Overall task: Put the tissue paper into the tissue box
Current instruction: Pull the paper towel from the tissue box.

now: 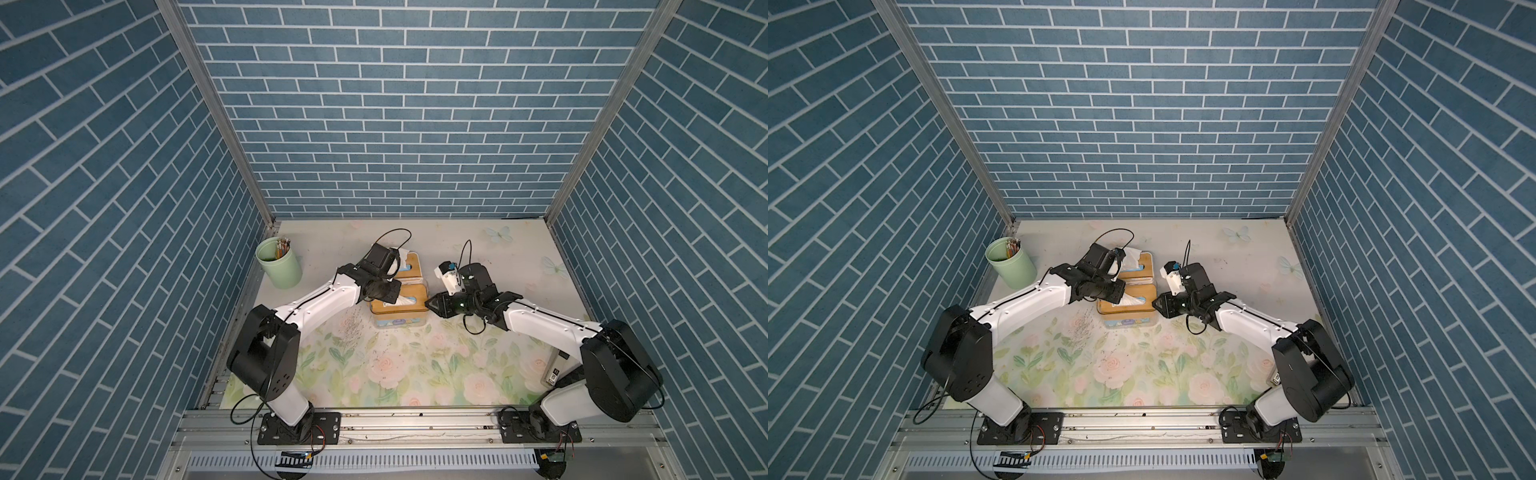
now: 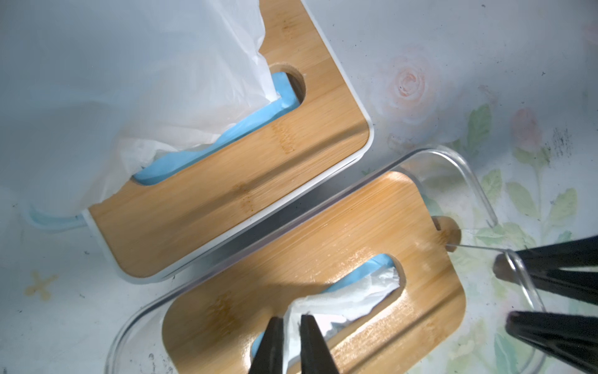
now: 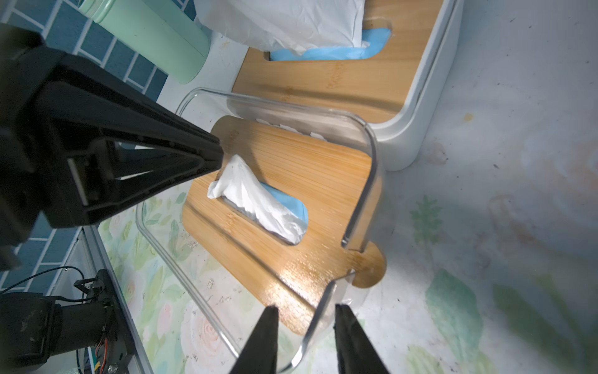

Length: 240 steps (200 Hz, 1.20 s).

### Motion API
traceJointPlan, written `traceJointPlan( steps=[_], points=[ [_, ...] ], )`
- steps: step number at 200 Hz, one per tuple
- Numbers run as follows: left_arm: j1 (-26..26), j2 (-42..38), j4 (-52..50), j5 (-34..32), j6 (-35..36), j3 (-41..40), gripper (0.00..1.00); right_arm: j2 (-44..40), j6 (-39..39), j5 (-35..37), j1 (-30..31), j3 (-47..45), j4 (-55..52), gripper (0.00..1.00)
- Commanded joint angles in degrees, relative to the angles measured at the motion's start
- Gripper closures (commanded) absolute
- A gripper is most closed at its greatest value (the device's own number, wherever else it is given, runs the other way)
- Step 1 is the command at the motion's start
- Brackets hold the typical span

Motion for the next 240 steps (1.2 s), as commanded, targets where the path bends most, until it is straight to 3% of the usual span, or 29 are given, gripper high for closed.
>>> traceJointPlan(
  steps=[1, 20, 44, 101, 131, 181, 240],
  points=[
    [-0.20, 1.24, -1.56, 0.78, 1.80, 1.54, 0.85, 1.83, -4.28, 3.32, -0.15, 0.17, -7.70, 0.68],
    [-0.23, 0.00, -1.39, 0.83, 2.02, 1.78, 0.80, 0.72, -5.83, 5.36, -0.19, 1.56, -9.46, 0.66],
    [-0.18, -3.83, -0.89, -0.82, 2.02, 1.45, 0.68, -2.77, -9.22, 10.53, -0.19, 3.47, -9.93, 0.60],
    [2.53, -12.82, 1.48, -9.96, -3.75, -4.05, 0.55, -7.87, -19.65, 10.20, 2.31, 4.93, -3.08, 0.54],
    [6.09, -14.68, 3.00, -9.45, -6.93, -8.55, 0.48, -4.58, -24.31, 7.09, 4.75, 8.28, -3.08, 0.53],
    [7.02, -12.98, 7.74, -2.42, -10.02, -11.73, 0.46, 7.02, -30.90, 6.41, 7.77, 17.56, -10.31, 0.53],
    [6.97, -9.81, 10.77, -0.81, -10.50, -13.68, 0.53, 16.63, -32.92, 9.25, 10.11, 24.02, -14.88, 0.57]
  ],
)
